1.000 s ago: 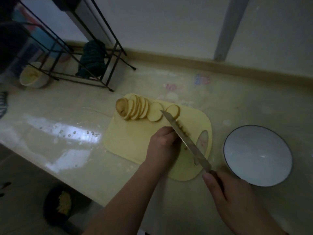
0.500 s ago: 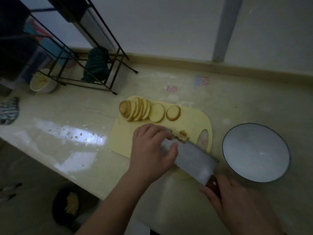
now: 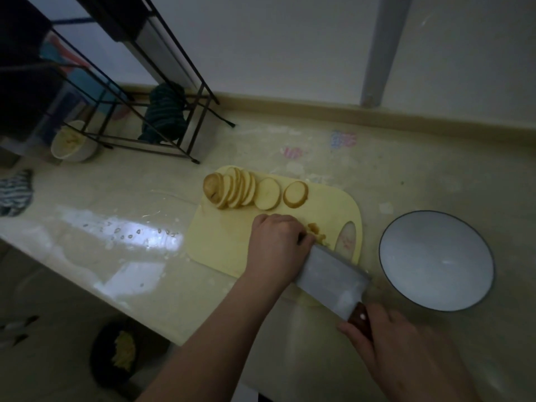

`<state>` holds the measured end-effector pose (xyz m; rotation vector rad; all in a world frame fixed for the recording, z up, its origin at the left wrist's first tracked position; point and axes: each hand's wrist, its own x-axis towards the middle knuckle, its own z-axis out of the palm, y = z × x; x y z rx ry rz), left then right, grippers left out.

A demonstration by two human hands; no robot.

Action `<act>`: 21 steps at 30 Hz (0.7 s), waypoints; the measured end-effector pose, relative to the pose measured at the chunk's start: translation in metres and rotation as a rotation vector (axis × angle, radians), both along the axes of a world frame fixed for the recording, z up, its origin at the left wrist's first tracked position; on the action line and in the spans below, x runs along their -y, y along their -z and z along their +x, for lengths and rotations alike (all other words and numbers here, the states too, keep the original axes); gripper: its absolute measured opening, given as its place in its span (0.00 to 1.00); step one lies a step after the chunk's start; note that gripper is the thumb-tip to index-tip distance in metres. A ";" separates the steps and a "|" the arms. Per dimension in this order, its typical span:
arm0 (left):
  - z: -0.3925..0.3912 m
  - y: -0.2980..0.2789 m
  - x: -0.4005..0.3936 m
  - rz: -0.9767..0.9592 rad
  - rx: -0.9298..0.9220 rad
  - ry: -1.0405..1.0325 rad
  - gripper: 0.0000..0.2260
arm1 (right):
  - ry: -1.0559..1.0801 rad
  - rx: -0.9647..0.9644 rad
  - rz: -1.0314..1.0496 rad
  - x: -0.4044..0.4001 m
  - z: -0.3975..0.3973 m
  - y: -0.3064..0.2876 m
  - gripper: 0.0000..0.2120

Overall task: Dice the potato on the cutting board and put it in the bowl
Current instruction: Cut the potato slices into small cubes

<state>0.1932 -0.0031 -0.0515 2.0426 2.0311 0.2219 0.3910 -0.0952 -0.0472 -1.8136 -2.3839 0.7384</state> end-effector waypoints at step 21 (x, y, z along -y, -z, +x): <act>-0.044 -0.036 -0.108 -0.243 -0.375 0.702 0.27 | 0.052 0.109 -0.296 0.028 0.000 0.001 0.36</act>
